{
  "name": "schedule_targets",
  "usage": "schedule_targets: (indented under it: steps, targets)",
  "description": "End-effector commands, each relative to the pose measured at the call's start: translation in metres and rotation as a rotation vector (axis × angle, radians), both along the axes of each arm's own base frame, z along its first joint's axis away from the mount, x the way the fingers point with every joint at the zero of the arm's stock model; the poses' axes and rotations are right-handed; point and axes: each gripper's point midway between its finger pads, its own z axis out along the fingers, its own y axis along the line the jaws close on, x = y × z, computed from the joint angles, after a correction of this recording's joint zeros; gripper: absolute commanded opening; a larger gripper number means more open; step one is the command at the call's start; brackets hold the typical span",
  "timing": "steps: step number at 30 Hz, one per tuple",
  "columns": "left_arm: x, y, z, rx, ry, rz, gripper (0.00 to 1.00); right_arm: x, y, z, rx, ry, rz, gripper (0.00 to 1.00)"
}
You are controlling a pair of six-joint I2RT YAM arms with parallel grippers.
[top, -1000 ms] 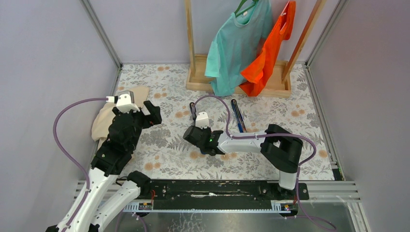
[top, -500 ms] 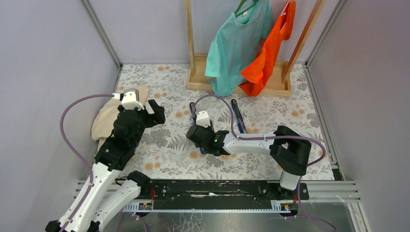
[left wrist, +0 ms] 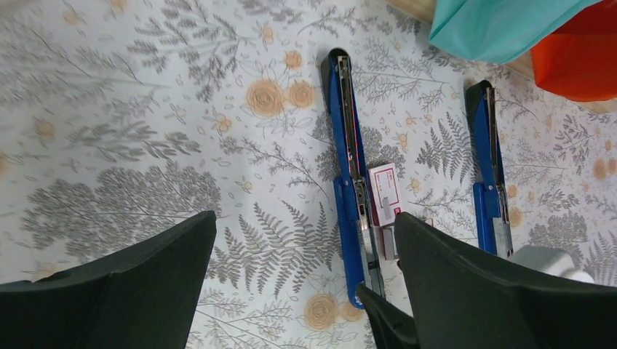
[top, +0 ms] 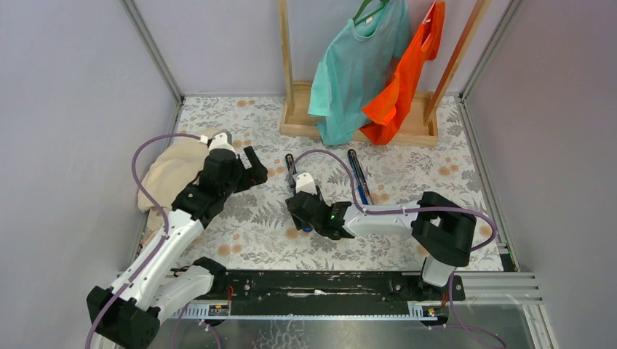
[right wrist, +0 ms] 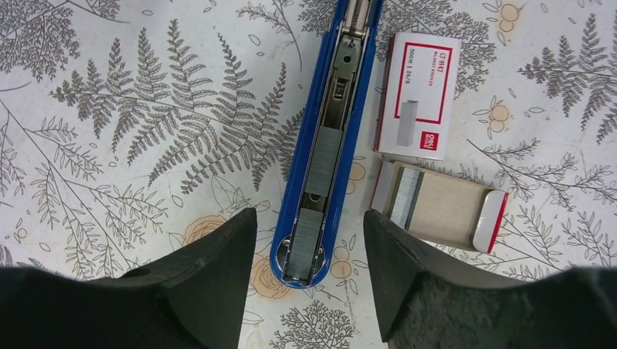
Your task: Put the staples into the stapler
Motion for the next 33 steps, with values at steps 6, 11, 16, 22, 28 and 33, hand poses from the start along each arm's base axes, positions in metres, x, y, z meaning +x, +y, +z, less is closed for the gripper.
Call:
schedule_targets:
  steps: [6,11,16,22,28,33]
  targets:
    - [0.020,-0.034,-0.048,-0.254,0.103,-0.010,1.00,-0.007,0.013,-0.013,-0.001,0.006,0.084,0.55]
    - [0.030,-0.045,-0.072,-0.360,0.147,-0.026,1.00,-0.007,0.010,-0.019,-0.033,0.002,0.084,0.47]
    - [0.044,-0.050,-0.092,-0.416,0.166,-0.016,0.99,-0.008,0.006,-0.019,-0.049,-0.006,0.088,0.35]
    - [0.062,-0.059,-0.106,-0.501,0.182,-0.039,0.97,-0.010,0.002,-0.018,-0.052,-0.011,0.106,0.15]
    - [0.064,-0.073,-0.130,-0.588,0.238,-0.061,0.93,-0.012,-0.002,-0.017,-0.051,-0.020,0.118,0.09]
    - [0.059,-0.071,-0.158,-0.629,0.279,-0.024,0.91,-0.013,-0.004,-0.019,-0.056,-0.018,0.127,0.07]
